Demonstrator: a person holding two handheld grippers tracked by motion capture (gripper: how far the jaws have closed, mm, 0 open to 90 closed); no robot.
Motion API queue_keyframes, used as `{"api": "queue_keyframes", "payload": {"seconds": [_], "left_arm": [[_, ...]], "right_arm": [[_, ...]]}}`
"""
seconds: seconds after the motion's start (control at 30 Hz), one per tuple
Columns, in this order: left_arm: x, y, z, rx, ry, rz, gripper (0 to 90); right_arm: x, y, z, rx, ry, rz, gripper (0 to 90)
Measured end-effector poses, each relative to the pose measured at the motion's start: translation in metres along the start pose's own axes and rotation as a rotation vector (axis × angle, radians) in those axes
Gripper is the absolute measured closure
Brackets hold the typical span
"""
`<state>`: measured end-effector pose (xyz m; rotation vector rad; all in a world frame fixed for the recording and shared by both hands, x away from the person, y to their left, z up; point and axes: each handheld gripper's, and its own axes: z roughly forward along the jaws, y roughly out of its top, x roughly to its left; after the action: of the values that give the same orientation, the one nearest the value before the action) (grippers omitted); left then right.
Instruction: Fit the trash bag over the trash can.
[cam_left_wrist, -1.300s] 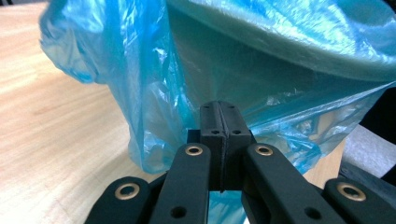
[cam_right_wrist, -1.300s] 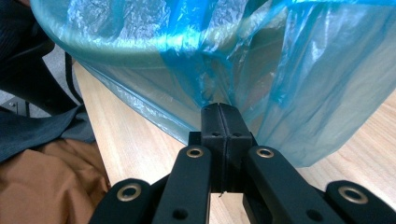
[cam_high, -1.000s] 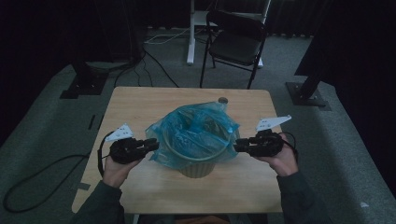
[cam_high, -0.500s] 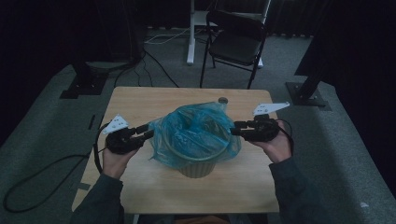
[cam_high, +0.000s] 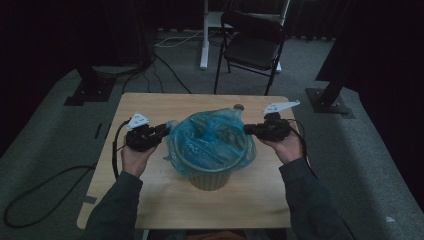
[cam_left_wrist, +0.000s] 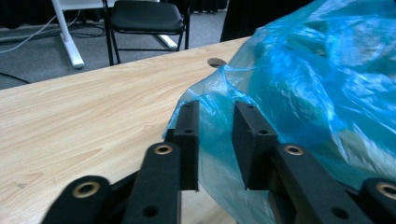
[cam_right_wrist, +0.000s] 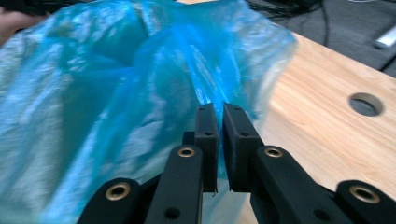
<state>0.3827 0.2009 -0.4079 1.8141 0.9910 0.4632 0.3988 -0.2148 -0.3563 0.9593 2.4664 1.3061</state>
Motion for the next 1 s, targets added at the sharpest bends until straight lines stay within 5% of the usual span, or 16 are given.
{"api": "queue_keyframes", "payload": {"seconds": [0.17,0.53,1.0], "left_arm": [[0.002,0.002,0.012,0.009,0.004,-0.005,76.2],[0.002,0.003,0.032,0.029,0.003,-0.004,77.0],[0.002,0.007,0.055,0.049,0.0,-0.008,79.7]], "right_arm": [[-0.014,-0.001,0.006,0.002,-0.026,0.052,88.7],[-0.035,-0.014,0.035,0.096,-0.063,0.124,89.9],[-0.045,-0.029,0.056,0.208,-0.061,0.188,90.0]]}}
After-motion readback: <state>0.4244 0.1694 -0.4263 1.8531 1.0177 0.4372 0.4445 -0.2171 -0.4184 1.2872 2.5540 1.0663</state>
